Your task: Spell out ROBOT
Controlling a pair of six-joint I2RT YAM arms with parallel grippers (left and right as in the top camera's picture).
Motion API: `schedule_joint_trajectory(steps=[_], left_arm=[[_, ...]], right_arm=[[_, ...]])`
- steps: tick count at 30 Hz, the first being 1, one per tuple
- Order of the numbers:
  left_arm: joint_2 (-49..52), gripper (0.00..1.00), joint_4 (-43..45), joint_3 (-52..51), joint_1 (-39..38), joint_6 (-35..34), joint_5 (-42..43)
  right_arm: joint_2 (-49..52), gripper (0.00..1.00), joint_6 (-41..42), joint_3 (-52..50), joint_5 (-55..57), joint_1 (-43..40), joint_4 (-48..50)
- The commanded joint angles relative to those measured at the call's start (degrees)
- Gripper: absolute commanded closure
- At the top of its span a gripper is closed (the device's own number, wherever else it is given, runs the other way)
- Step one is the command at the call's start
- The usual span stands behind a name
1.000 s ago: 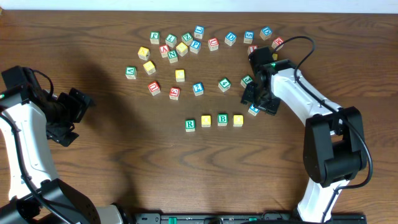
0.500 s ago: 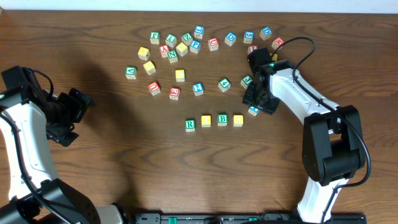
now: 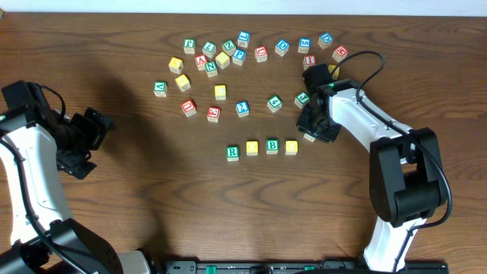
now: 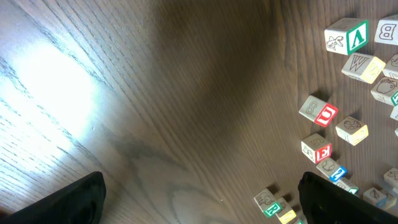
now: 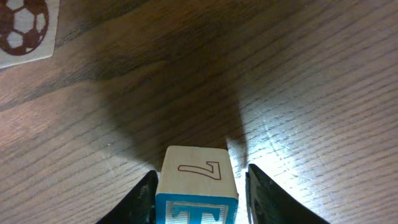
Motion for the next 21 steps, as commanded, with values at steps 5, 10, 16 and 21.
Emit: schedule_joint_trajectory(steps=[5, 10, 16, 21], left_arm=[[-0.20, 0.02, -0.20, -0.57, 0.04, 1.01, -0.42], [-0.20, 0.03, -0.20, -0.57, 0.04, 1.01, -0.42], [-0.20, 0.02, -0.17, -0.57, 0.04, 1.01, -0.42], [-0.20, 0.02, -0.15, -0.57, 0.04, 0.98, -0.42]], right_arm=[[0.70, 0.66, -3.87, -0.24, 0.04, 0.42, 0.57], [0.68, 0.66, -8.33, -0.24, -1.64, 0.44, -0.55], [0.68, 0.68, -12.90, -0.24, -3.72, 1.03, -3.98], [0.68, 0.68, -13.33, -0.24, -3.41, 2.47, -6.93]])
